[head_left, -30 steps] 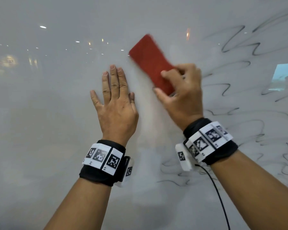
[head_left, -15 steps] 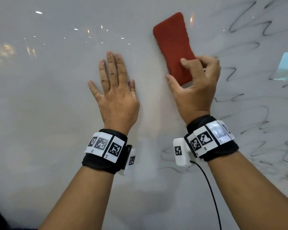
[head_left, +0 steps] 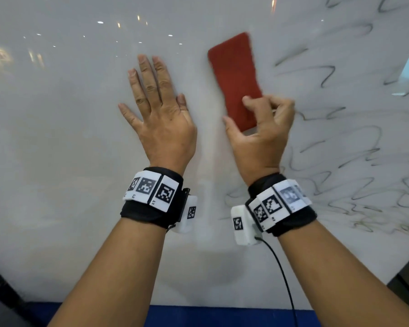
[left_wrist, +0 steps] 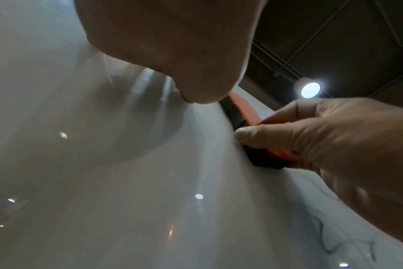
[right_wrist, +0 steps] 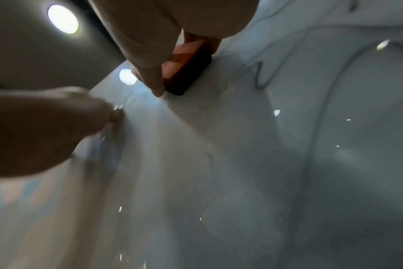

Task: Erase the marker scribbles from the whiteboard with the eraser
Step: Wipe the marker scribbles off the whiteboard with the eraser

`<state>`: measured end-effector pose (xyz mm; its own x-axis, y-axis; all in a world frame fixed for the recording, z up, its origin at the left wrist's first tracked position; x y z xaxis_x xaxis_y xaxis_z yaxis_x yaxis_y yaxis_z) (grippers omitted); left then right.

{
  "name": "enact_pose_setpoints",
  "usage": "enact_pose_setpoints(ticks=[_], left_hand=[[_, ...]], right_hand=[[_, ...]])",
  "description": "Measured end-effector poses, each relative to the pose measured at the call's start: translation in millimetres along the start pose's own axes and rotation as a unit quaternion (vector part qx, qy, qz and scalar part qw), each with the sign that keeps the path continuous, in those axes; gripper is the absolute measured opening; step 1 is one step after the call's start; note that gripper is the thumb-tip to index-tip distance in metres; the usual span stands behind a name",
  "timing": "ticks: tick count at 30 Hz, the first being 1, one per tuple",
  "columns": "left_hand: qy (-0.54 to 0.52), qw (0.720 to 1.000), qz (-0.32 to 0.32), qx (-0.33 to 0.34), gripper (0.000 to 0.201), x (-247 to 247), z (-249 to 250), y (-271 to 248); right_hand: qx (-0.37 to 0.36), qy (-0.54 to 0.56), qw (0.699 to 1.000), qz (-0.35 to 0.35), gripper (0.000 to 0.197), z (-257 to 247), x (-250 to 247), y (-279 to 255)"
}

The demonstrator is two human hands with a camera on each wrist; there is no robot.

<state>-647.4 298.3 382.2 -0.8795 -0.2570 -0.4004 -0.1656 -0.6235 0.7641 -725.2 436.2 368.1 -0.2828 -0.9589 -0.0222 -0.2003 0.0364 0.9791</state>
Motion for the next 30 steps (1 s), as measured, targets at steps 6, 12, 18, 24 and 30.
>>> enact_pose_setpoints(ticks=[6, 12, 18, 24, 30], left_hand=[[0.008, 1.0, 0.005, -0.001, 0.064, 1, -2, -5], [0.008, 1.0, -0.008, -0.006, 0.065, 7, -7, -20], [0.024, 1.0, -0.017, -0.01, 0.065, 12, -11, -29], [0.018, 1.0, -0.013, -0.018, 0.064, 14, -9, -35], [0.022, 1.0, -0.003, -0.013, 0.065, 14, -13, -39]], right_hand=[[-0.038, -0.011, 0.999, -0.005, 0.031, 16, -16, 8], [-0.008, -0.004, 1.0, -0.019, 0.032, 7, -4, -28], [-0.019, -0.006, 1.0, 0.005, 0.033, 26, -21, -8], [-0.007, 0.004, 0.999, -0.042, 0.033, 13, -9, -46], [-0.023, -0.004, 1.0, -0.009, 0.031, 37, -29, -24]])
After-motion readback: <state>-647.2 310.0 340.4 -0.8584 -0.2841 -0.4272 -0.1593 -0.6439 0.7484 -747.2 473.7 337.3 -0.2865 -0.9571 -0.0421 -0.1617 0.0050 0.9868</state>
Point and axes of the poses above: each hand's wrist, its own y-axis towards the middle knuckle, its own x-axis out of the palm, z = x × y, the point moved 3 cm from there along y, towards the middle knuckle, and after that the axes turned 5 degrees about -x, right-handed, at the moved point
